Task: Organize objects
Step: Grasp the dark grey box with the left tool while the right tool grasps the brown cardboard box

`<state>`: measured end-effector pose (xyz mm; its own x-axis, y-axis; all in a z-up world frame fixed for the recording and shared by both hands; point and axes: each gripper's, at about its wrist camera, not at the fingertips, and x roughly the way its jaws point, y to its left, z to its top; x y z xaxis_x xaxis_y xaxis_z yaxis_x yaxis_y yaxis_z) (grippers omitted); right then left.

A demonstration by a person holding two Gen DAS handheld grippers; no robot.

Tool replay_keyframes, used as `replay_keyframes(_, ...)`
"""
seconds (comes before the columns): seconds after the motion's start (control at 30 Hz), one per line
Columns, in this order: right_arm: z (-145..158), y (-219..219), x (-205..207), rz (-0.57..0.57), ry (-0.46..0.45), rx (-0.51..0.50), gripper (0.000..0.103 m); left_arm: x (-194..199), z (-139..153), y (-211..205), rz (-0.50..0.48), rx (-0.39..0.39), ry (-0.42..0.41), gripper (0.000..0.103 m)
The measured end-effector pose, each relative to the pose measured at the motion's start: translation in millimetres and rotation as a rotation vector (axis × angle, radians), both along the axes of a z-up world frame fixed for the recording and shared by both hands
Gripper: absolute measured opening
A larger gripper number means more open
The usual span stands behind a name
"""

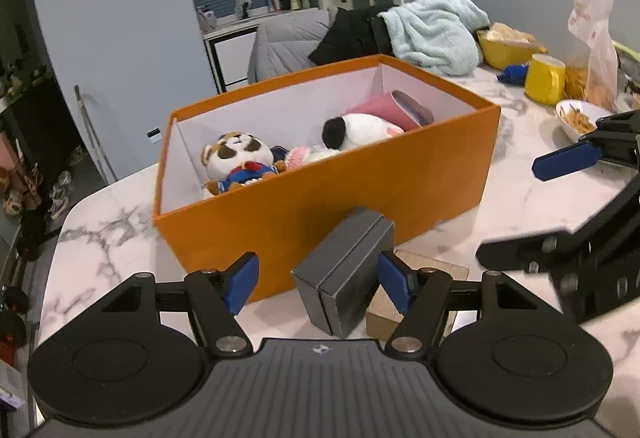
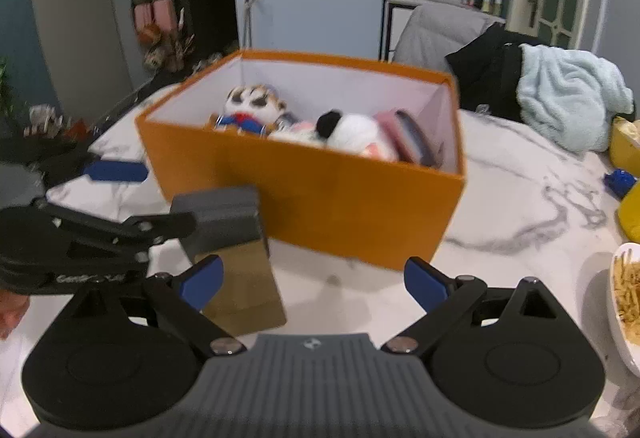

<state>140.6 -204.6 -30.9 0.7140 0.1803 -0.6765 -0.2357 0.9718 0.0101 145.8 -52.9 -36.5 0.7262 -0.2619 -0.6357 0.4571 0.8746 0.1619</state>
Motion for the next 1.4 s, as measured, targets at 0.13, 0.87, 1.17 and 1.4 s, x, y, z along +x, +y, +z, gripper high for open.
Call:
replay_keyframes(0.13,-16.0,11.6,-0.2,0.047,0.029,-0.036,0.097,4.4,-8.7,-0.8,-0.036,-0.013,0.011,0.078)
replay_keyframes(0.87,-69.1,60.3,22.2,0.129,0.109,-0.126,0.061,17.0,-20.2,22.2,-0.035,-0.106,0.094,0.047)
replay_keyframes(1.17,-66.8,55.5,16.6,0.119,0.125,-0.127,0.061,-20.3,-16.7,64.1,0.083,-0.144,0.123,0.046)
replay_keyframes(1.4,-65.7,48.6,7.2,0.109,0.132,-0.133,0.061,-61.0,-18.0,82.1,0.143,-0.219,0.116,0.041)
